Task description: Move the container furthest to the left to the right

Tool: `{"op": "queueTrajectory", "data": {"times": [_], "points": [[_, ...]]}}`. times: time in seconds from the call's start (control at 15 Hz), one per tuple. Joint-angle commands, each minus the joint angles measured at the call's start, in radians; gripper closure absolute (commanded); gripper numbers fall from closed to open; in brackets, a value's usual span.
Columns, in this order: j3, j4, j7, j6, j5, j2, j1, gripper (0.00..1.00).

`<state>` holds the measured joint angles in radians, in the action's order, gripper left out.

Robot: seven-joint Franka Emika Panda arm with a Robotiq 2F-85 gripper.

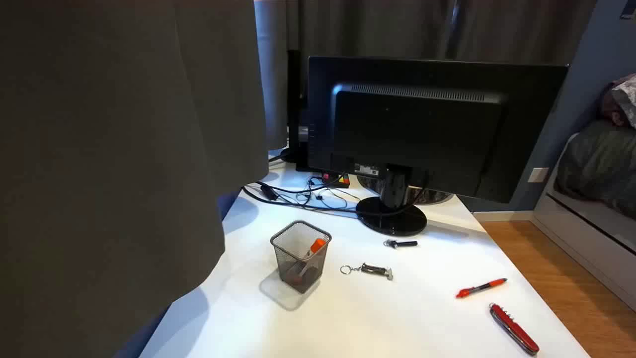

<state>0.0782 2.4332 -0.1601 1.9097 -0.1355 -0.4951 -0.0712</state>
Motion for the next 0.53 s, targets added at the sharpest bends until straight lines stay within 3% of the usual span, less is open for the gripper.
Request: {"op": "queueTrajectory", "data": {"times": [0.0, 0.2, 0.47], "points": [[-0.012, -0.002, -0.005, -0.003, -0.006, 0.001, 0.014, 0.0], [-0.012, -0.002, -0.005, -0.003, -0.006, 0.001, 0.014, 0.0], [-0.077, 0.054, -0.106, 0.043, 0.018, 0.021, -0.052, 0.0]]}}
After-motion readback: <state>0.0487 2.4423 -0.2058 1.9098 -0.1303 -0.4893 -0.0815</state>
